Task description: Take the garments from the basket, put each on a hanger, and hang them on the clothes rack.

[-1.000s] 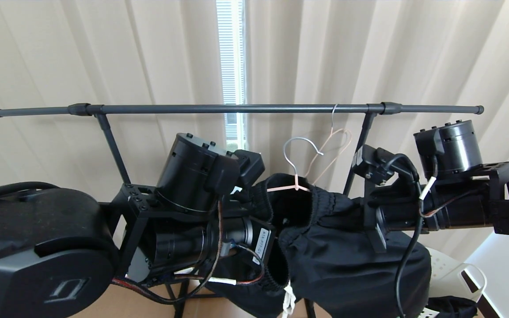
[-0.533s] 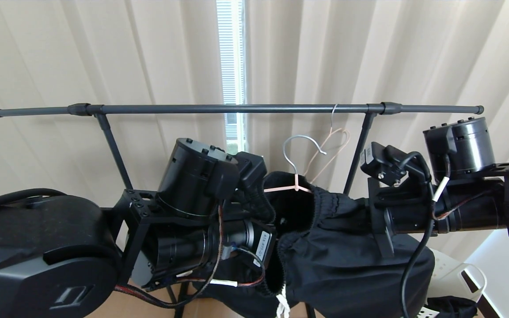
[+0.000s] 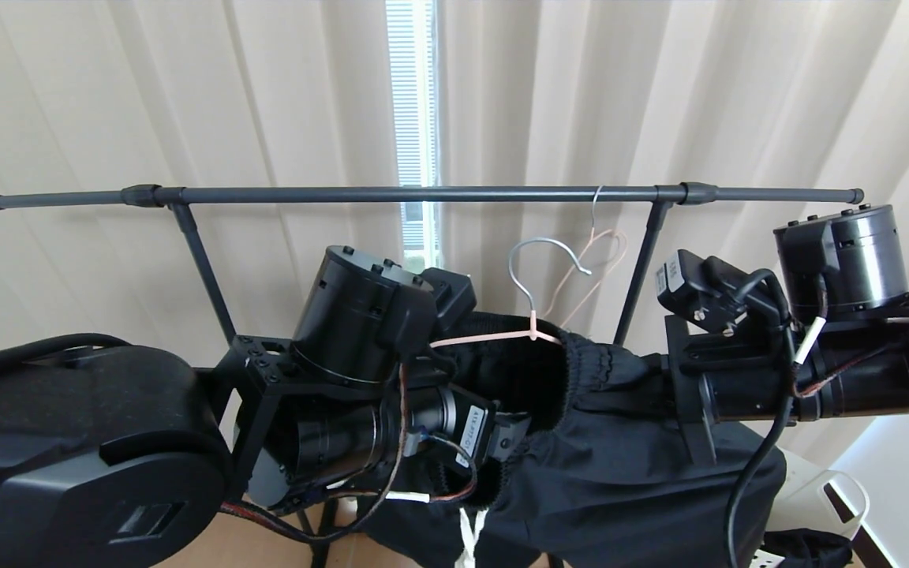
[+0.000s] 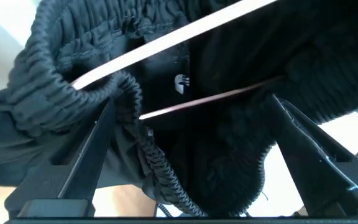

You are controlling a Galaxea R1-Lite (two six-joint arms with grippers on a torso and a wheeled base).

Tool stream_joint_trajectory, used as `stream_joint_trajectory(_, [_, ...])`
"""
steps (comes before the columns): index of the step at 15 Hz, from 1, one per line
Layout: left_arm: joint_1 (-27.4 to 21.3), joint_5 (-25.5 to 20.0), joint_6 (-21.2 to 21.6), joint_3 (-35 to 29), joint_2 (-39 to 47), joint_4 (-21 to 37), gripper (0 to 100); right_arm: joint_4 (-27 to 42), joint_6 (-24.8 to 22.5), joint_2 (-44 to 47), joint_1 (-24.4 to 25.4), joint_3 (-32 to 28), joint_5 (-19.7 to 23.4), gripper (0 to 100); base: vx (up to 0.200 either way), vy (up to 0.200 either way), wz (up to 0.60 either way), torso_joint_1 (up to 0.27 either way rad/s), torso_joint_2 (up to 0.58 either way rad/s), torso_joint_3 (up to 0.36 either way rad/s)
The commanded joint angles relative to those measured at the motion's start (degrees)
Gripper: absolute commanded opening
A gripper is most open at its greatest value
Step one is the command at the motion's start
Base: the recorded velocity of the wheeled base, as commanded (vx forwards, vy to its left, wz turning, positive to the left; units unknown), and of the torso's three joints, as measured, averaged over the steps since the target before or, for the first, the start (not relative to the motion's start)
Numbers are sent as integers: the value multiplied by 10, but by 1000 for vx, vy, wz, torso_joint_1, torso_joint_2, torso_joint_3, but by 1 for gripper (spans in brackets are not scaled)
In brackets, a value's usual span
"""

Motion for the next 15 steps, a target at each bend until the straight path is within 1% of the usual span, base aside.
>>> stream_joint_trajectory(1, [-4,4,0,15,-21,0,100,-7,0,2,-1,0,0,0,0,0,0,0,0,0])
stream_joint_trajectory(3, [-13,3,2,35,-58,0,100,-29,4,7,-2,5,0,0,0,0,0,0,0,0])
stream_joint_trajectory(8, [-19,3,5,82,-133,1,100,-33,10,8,-7,7,2,0,0,0,0,0,0,0])
stream_joint_trajectory(12, [-17,3,21,107,-171,0,100,-33,9,19,-23,6,29,0,0,0,0,0,0,0])
stream_joint_trajectory(13, [-14,3,22,109,-181,0,100,-33,9,19,-25,5,31,0,0,0,0,0,0,0])
stream_joint_trajectory(14, [2,3,28,110,-203,0,100,-33,9,19,-28,6,32,0,0,0,0,0,0,0])
stream_joint_trajectory(15, [29,0,53,112,-223,2,100,-34,9,21,-30,6,39,0,0,0,0,0,0,0])
